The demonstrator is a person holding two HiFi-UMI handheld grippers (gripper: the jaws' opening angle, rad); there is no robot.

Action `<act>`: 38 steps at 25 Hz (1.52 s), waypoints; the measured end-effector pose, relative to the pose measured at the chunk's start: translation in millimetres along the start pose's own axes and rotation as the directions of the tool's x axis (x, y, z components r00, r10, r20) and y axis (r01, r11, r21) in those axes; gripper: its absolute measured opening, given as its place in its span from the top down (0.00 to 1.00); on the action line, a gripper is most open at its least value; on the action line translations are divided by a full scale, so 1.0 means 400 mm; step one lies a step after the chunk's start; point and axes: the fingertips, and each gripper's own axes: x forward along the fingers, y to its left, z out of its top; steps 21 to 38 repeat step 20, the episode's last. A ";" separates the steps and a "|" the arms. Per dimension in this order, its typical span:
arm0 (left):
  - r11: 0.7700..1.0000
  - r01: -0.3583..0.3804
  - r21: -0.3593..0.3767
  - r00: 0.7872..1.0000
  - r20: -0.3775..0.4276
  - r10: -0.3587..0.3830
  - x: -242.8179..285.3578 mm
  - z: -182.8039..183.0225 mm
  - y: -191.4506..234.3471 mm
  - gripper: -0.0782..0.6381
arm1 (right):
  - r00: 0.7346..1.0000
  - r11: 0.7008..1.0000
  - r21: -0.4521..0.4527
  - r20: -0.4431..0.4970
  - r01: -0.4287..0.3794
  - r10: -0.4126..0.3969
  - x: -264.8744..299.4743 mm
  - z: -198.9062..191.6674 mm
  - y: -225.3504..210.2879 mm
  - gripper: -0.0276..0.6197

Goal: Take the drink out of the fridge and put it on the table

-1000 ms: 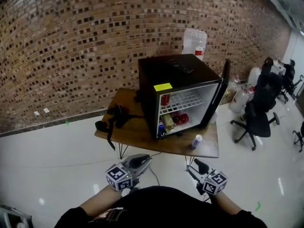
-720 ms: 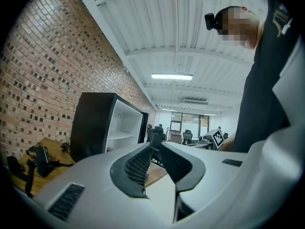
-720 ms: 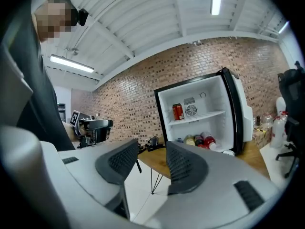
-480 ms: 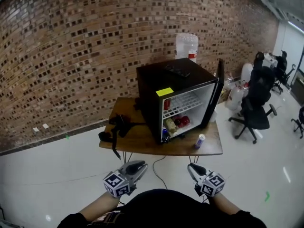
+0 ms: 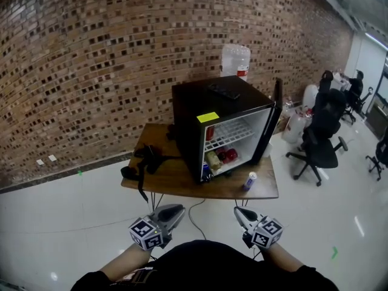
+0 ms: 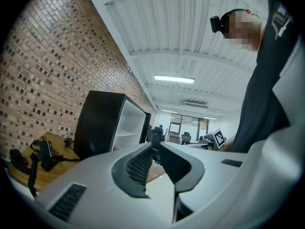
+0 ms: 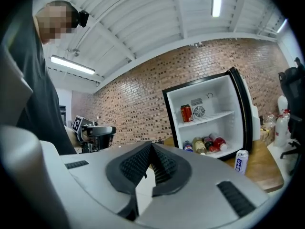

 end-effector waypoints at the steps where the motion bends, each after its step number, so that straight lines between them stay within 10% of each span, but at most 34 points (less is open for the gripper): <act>1: 1.000 0.001 0.001 1.000 -0.003 -0.001 0.004 0.001 0.002 0.83 | 1.000 1.000 -0.002 -0.003 -0.003 0.003 0.000 0.002 -0.002 0.96; 38: 1.000 0.004 -0.006 1.000 0.006 -0.004 0.022 0.015 0.022 0.83 | 0.999 1.000 -0.007 -0.032 -0.011 0.011 -0.002 -0.001 -0.027 0.96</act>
